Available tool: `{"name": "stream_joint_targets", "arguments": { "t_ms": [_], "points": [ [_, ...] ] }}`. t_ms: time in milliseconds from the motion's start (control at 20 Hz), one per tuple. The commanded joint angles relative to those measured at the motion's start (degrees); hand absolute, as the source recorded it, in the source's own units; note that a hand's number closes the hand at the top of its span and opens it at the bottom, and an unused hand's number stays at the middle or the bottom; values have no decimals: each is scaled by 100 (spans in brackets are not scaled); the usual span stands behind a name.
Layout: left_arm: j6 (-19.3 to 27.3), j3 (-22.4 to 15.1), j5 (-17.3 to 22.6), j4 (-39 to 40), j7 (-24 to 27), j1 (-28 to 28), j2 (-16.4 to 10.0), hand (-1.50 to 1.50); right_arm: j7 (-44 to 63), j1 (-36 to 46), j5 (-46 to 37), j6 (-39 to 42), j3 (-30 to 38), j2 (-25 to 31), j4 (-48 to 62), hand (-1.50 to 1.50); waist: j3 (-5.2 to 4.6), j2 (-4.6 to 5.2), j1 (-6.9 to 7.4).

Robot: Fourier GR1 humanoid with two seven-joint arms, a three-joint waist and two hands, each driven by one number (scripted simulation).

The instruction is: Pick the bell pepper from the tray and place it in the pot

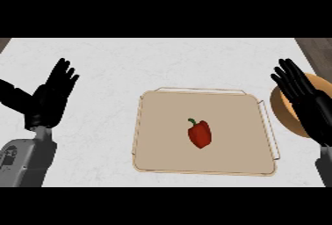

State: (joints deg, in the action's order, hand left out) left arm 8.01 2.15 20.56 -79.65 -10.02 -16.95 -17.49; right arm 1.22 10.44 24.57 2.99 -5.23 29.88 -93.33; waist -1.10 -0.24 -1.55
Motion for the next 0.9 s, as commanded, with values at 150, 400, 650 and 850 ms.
{"name": "stream_joint_targets", "arguments": {
  "t_ms": [150,400,650,850],
  "points": [
    [209,-313,-1260,410,98,376,-800,0,718,341,-604,-1143,-655,-839,-252,150,106,32,263],
    [291,-332,-1462,729,-305,856,-1074,0,574,161,-2391,-3155,-52,-505,94,-150,81,-23,21],
    [471,-429,-1687,409,-736,952,-1182,0,808,-328,-4228,-4682,-1642,-1645,-475,-150,97,-45,175],
    [444,-486,-1700,203,-793,1088,-1055,0,2586,-360,-5691,-4508,-2272,-1362,-1083,-150,90,-38,108]
  ]
}}
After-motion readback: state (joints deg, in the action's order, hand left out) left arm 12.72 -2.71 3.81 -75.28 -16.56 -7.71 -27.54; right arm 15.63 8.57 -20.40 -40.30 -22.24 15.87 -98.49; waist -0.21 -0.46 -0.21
